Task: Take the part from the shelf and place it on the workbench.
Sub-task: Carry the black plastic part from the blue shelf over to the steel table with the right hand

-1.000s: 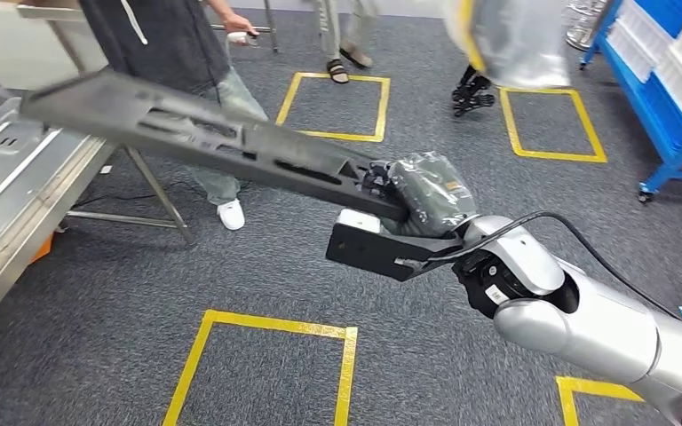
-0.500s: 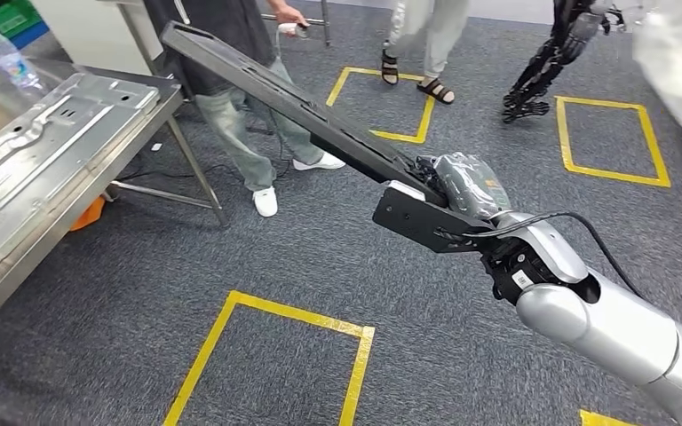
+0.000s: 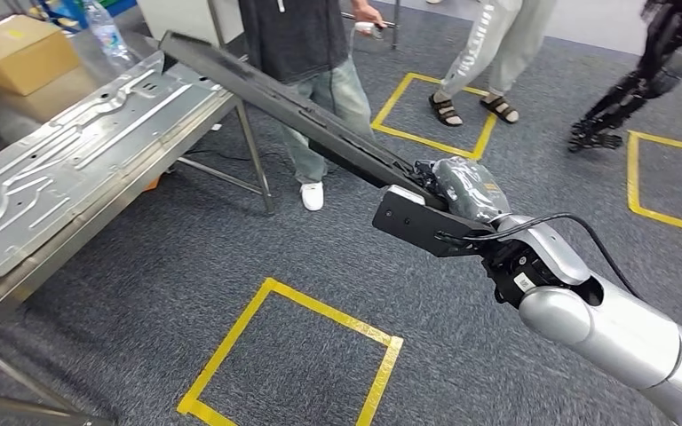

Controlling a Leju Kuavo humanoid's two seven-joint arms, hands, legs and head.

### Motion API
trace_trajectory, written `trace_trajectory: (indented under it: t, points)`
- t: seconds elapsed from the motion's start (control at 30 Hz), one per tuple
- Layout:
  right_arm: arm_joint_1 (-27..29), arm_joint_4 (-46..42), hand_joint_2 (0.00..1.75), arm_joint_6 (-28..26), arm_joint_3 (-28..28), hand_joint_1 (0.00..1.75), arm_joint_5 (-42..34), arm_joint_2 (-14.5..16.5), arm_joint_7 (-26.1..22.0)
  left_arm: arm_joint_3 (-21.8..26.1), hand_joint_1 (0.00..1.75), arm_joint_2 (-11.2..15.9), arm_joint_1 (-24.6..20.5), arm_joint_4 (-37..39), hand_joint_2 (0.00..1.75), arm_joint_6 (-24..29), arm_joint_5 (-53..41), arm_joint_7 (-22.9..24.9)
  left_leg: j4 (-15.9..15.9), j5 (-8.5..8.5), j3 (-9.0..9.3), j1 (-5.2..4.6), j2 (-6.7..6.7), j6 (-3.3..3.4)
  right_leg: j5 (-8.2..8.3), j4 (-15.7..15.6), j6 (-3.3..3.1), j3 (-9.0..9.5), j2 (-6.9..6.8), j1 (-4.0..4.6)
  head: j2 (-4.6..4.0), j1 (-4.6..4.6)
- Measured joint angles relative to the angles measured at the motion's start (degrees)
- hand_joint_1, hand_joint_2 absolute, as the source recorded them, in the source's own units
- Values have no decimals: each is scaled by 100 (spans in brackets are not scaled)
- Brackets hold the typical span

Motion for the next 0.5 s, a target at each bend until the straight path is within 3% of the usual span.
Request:
trace_trajectory:
  t: [0.07,0.1,0.17,0.23,0.3,0.37,0.4,0.43,0.5]
  points:
    - [-16,-22,175,12,7,175,-2,4,-7,-2,0,7,-9,0,175,0,-9,1,116,-49,-73,32,-144,-95,161,-531,11,256,201,-44,0,4]
    - [-23,-32,175,22,13,175,-5,9,-11,-3,0,10,-6,0,175,0,-13,1,141,-54,-116,40,-203,-136,142,-593,-23,281,244,-35,0,5]
    - [-47,-57,175,40,24,175,-21,36,-26,-5,0,13,17,0,175,2,-14,2,138,-32,-170,68,-281,-199,152,-592,-141,262,115,4,0,3]
    - [-92,-87,175,48,31,175,-60,68,-46,-8,0,14,27,0,175,5,-15,3,326,-132,-271,64,-57,-248,170,-604,-227,263,-16,14,0,-14]
    - [-132,-120,175,51,37,175,-97,84,-75,-9,0,9,4,0,175,12,-18,2,968,-446,-570,48,288,-281,168,-609,-277,266,-155,41,0,-36]
    - [-163,-153,175,63,69,175,-116,108,-99,-10,0,5,-8,0,175,15,-23,2,1730,-746,-942,51,399,-281,158,-609,-299,265,-302,87,0,-45]
    - [-178,-172,175,73,94,175,-124,126,-107,-11,0,3,-3,0,175,15,-26,1,1894,-779,-1022,44,412,-260,152,-609,-305,265,-376,110,0,-47]
    - [-193,-192,175,86,116,175,-131,140,-111,-13,0,2,3,0,175,14,-28,0,1821,-710,-983,28,423,-227,147,-609,-310,268,-445,127,0,-48]
    - [-229,-240,175,106,140,175,-139,171,-115,-15,0,4,5,0,175,15,-29,-3,1085,-369,-595,-54,558,-128,132,-611,-315,287,-587,148,-1,-48]
